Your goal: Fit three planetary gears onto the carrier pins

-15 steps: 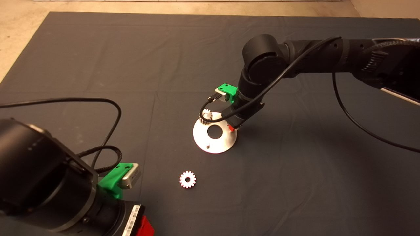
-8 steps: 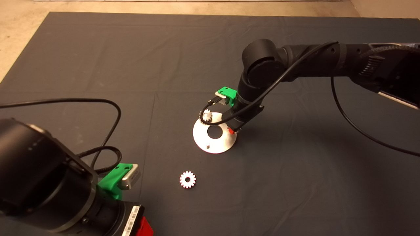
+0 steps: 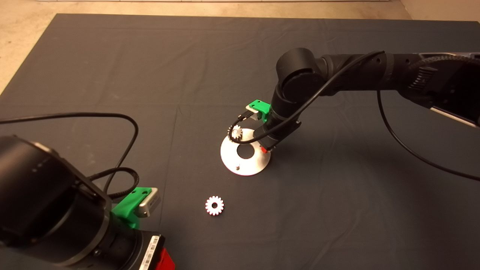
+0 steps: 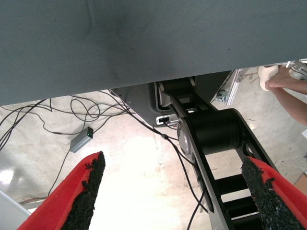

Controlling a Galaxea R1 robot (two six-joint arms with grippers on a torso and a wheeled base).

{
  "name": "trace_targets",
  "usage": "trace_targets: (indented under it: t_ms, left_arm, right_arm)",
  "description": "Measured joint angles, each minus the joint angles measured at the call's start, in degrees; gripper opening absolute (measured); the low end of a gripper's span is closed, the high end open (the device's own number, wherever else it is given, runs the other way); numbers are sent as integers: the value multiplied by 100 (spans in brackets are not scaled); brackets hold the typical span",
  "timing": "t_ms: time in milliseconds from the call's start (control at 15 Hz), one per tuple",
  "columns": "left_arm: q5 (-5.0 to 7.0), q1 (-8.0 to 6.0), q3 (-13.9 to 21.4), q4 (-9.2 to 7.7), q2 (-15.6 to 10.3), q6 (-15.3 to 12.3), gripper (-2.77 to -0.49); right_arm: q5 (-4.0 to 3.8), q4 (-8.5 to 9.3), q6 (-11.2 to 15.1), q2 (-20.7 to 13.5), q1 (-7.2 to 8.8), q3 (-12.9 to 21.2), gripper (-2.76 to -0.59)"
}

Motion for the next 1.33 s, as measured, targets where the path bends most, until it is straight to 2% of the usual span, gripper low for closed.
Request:
trace_targets:
  t_ms: [1000,1333]
  left_arm:
    - [0,0,0,-26,0,0,-124]
    - [5,0,0,-28,0,0,-124]
  right_arm:
    - [-17,-85,1,46,0,11,-232]
    - [-15,-108,2,-5,1,118,-232]
